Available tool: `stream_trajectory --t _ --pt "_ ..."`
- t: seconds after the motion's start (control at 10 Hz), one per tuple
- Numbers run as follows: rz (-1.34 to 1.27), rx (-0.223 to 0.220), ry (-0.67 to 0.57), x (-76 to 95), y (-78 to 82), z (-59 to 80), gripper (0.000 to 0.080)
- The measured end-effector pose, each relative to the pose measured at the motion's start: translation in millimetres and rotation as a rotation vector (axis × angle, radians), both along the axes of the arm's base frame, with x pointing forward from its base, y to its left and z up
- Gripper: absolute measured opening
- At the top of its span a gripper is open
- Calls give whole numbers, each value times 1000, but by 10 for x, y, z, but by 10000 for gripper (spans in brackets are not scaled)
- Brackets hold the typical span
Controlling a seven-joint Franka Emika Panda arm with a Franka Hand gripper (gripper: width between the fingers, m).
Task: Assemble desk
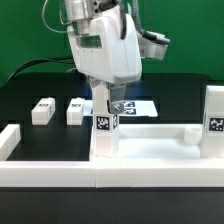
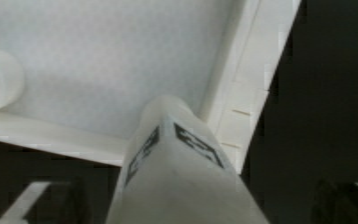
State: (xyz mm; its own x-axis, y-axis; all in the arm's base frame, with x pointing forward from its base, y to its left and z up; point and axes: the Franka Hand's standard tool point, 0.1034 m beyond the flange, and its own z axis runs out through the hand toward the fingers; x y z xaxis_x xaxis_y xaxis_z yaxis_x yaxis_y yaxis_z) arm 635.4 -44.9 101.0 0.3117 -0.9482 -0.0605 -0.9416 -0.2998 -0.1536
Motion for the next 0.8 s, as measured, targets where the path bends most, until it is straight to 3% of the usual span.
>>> stream_trajectory --t 0.3,0.5,0.7,0.8 --pt "229 -37 -21 0 -14 -7 649" --pt "562 -134 -41 30 25 7 649" --pt "529 -132 -48 29 44 -12 649" --pt "528 -132 -48 29 43 -13 521"
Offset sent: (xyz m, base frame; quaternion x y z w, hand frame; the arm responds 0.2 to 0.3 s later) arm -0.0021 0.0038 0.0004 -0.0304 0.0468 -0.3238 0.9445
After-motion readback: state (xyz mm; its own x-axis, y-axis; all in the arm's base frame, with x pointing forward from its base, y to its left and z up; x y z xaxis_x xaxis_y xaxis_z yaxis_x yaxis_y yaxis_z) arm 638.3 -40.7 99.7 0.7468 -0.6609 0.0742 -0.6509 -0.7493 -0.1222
